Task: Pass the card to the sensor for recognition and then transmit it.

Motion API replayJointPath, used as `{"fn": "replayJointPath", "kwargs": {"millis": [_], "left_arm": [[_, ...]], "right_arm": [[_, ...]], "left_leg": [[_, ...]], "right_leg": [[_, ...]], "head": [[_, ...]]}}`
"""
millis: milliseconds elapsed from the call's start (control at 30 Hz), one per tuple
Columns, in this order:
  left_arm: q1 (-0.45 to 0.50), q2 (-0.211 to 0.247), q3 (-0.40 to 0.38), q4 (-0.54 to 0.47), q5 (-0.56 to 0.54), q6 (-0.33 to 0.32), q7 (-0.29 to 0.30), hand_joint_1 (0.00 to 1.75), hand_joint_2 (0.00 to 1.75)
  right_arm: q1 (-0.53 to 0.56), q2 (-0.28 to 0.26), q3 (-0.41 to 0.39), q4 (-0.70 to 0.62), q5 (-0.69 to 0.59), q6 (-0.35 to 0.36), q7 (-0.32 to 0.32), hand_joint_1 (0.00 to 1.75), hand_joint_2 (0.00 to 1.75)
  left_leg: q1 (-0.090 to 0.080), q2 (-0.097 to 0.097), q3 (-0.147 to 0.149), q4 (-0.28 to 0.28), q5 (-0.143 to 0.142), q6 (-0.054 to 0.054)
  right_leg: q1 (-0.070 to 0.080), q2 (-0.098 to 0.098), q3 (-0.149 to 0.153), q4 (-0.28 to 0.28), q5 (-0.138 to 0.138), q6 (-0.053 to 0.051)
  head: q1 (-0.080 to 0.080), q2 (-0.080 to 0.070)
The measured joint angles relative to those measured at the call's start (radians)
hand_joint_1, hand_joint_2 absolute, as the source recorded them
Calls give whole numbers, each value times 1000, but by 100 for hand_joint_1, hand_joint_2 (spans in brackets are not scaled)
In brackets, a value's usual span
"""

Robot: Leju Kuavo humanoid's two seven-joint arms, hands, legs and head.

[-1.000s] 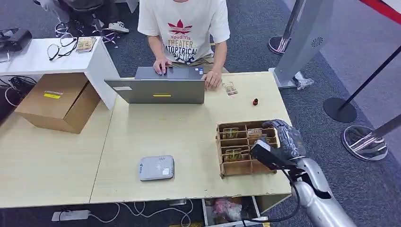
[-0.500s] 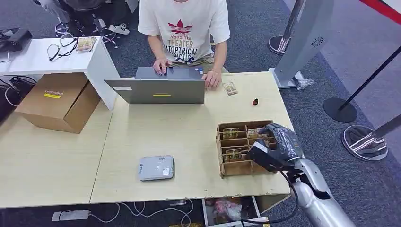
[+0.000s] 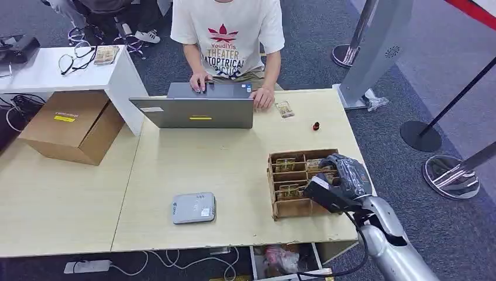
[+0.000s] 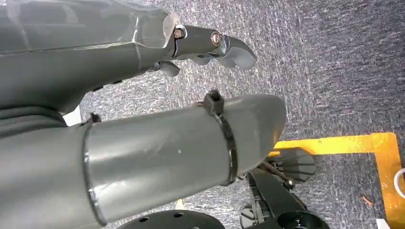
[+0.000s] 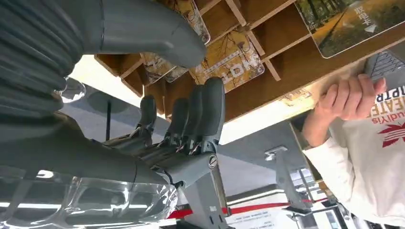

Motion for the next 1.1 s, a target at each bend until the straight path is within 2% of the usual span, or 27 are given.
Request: {"fn": "replayJointPath", "kwargs": {"millis": [367,800,833,867,967,1033,1100], "left_arm": [[0,0,5,0,3,4,0,0,0],[1,4,14,0,9,6,-3,0,0],[1,4,15,0,9,6,-3,0,0],[1,4,17,0,9,6,-3,0,0],[2,5,23,0,14,6,-3,0,0],[3,5,27,0,19,9,-3,0,0],[5,5,29,0,24,10,-3,0,0]], "right_arm": [[-9,0,0,31,2,5,4,89,175],[-48,-1,0,81,1,24,3,93,175],[-53,-2,0,85,1,26,3,80,175],[-58,-2,0,90,1,27,3,79,175],[-74,-3,1,103,3,41,3,80,175],[-87,-3,3,112,10,54,3,98,175],[-99,-3,8,121,12,60,3,99,175]], "left_leg": [[0,0,0,0,0,0],[0,0,0,0,0,0],[0,0,0,0,0,0],[0,0,0,0,0,0],[0,0,0,0,0,0],[0,0,0,0,0,0],[0,0,0,0,0,0]], "right_leg": [[0,0,0,0,0,0],[0,0,0,0,0,0],[0,0,0,0,0,0],[0,0,0,0,0,0],[0,0,0,0,0,0],[0,0,0,0,0,0],[0,0,0,0,1,0]], "head": [[0,0],[0,0],[0,0],[0,0],[0,0],[0,0],[0,0]]}}
